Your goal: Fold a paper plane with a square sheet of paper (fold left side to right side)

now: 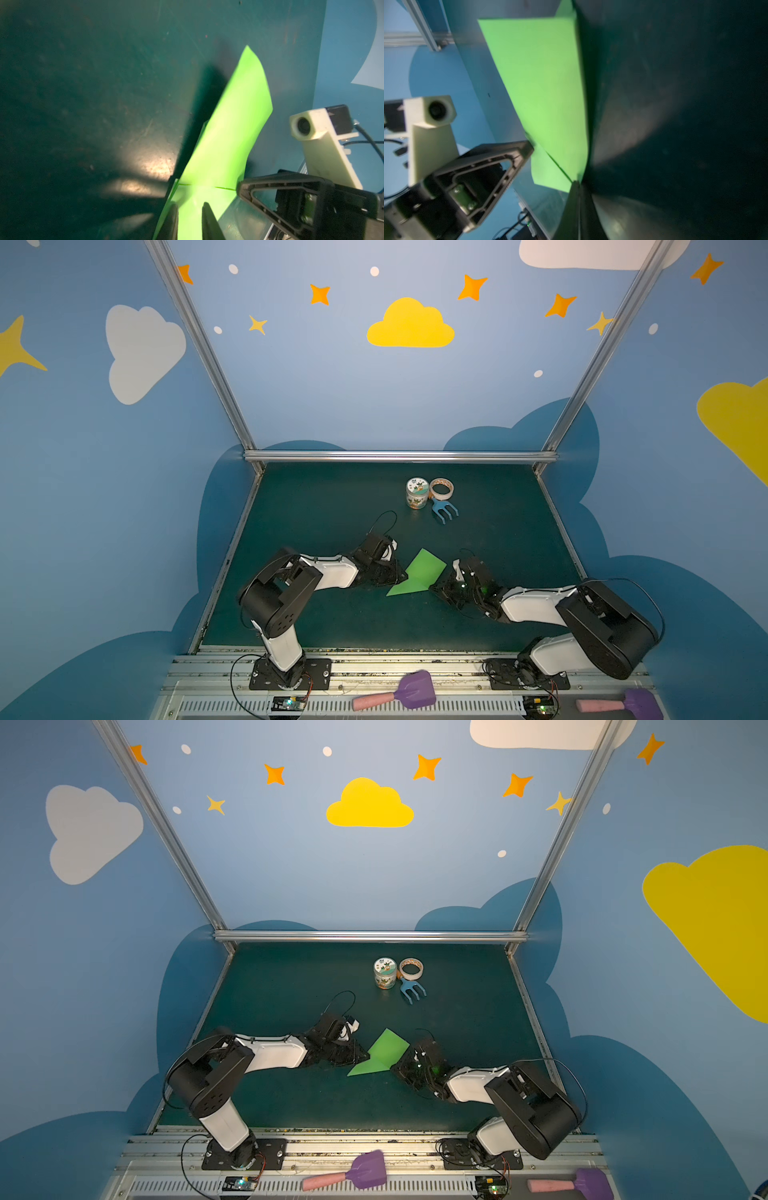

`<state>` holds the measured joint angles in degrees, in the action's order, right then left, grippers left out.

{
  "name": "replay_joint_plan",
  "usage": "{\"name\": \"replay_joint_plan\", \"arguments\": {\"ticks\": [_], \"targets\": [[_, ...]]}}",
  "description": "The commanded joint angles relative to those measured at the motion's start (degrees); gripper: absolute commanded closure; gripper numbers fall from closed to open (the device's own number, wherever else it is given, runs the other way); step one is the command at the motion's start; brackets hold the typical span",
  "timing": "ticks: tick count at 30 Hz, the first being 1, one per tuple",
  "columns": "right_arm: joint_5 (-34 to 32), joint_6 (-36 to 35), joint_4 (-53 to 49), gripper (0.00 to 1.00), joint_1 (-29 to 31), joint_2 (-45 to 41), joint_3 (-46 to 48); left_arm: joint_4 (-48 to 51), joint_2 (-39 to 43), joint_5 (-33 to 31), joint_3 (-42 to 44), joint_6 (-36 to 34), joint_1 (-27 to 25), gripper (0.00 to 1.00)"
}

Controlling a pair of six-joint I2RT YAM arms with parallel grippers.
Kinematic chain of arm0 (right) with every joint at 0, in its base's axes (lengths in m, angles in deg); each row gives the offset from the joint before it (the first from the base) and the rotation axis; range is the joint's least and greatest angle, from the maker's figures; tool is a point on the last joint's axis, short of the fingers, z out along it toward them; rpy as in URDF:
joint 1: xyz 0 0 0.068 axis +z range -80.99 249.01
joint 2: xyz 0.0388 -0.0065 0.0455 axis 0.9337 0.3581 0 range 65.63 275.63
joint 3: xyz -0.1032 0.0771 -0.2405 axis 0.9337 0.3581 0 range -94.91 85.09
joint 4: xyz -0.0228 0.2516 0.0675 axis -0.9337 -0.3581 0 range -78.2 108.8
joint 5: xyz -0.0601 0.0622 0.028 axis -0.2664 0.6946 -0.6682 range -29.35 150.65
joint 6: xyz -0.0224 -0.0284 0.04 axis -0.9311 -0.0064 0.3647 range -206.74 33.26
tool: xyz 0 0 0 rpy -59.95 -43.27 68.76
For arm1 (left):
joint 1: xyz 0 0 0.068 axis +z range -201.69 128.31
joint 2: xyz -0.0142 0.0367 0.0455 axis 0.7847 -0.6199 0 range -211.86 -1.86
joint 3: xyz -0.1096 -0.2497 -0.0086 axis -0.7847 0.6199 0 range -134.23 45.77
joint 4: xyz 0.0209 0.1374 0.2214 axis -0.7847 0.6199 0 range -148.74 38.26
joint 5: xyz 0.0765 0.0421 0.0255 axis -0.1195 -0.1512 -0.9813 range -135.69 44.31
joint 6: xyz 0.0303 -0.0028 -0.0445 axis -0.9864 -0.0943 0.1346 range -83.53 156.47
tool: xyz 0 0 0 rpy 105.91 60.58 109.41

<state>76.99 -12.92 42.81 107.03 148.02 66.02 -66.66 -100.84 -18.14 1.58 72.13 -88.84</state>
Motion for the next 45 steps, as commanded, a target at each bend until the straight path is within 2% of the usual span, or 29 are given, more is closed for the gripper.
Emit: {"name": "replay_joint_plan", "arguments": {"ticks": [1,8,13,19,29,42,45], "targets": [[0.2,-2.8,-6.2,1.00,-1.0,-0.7,-2.0,5.7,2.9,-0.4,-3.0,-4.2,0.7,0.70],[3.4,-9.2,-18.5,1.00,-3.0,-5.4,-8.1,12.6,9.8,-4.4,-3.8,-8.8,-1.1,0.56],[5.8,-11.4,-22.0,1.00,-4.0,-6.3,-10.7,15.0,13.6,-11.4,-2.7,-12.1,-5.9,0.52],[7.2,-12.0,-23.6,1.00,-4.2,-6.9,-12.8,13.7,14.6,-21.9,-1.2,-16.2,-13.2,0.46],[8.1,-12.1,-24.2,1.00,-4.3,-6.7,-13.9,11.6,10.4,-37.8,-0.9,-21.7,-22.4,0.37],[8.6,-11.6,-23.8,1.00,-4.3,-6.2,-14.2,9.5,3.5,-51.2,-3.2,-26.1,-27.1,0.37],[8.6,-11.6,-23.7,1.00,-4.3,-6.1,-14.1,9.5,2.2,-52.1,-3.9,-26.7,-27.2,0.38]]}}
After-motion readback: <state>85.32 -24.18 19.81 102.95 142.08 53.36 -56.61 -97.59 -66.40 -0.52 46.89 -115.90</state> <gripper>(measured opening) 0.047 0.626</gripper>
